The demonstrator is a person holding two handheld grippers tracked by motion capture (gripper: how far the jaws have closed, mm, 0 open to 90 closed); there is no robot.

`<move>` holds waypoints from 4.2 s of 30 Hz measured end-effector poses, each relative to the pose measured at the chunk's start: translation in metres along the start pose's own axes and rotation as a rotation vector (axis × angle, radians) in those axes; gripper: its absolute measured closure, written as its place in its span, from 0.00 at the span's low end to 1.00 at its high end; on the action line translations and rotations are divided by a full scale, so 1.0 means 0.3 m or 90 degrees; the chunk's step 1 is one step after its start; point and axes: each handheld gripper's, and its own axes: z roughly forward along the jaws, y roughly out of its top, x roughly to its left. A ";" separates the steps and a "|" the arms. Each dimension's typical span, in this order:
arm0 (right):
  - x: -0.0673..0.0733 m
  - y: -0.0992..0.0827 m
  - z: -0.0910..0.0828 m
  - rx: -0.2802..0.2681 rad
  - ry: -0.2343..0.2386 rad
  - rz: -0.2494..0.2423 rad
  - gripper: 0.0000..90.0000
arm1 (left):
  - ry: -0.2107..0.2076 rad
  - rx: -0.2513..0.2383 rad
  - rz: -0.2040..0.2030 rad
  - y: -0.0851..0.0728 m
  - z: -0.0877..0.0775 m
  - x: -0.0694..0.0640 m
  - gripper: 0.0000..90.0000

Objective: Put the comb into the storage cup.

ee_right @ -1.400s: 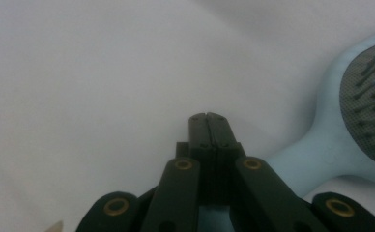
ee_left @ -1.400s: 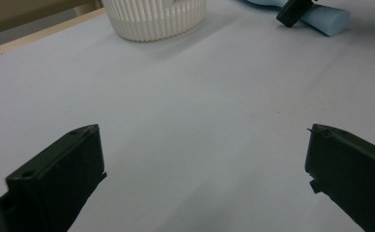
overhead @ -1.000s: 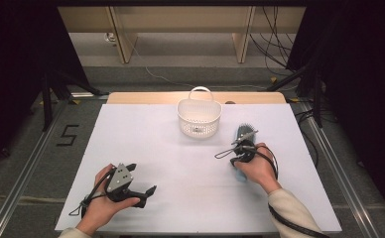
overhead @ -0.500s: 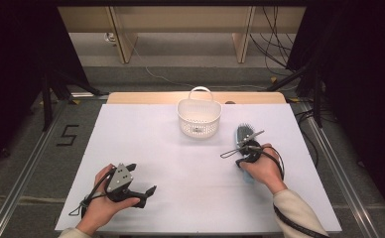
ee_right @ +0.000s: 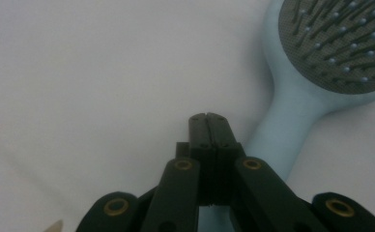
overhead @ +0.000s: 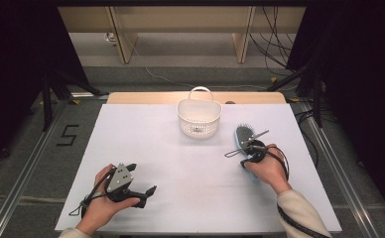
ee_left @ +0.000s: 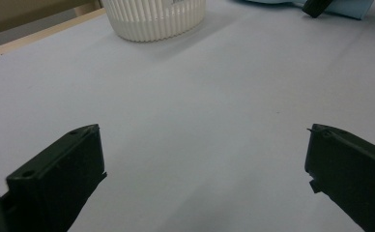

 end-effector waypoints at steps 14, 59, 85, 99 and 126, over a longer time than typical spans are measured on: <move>-0.026 -0.017 -0.014 0.012 -0.011 0.011 1.00 | 0.000 0.000 0.000 0.000 -0.001 0.001 0.00; -0.128 -0.088 -0.054 0.002 -0.024 0.072 1.00 | 0.001 -0.001 -0.001 0.001 -0.001 0.001 0.00; -0.148 -0.192 -0.196 -0.539 0.060 0.046 0.24 | 0.000 -0.001 -0.001 0.000 -0.001 0.001 0.00; -0.170 -0.173 -0.215 -0.525 0.024 0.038 0.23 | -0.001 0.001 -0.003 -0.001 0.001 0.000 0.00; -0.225 -0.102 -0.180 -0.439 -0.004 0.025 0.22 | -0.003 0.002 -0.002 0.000 0.004 -0.002 0.00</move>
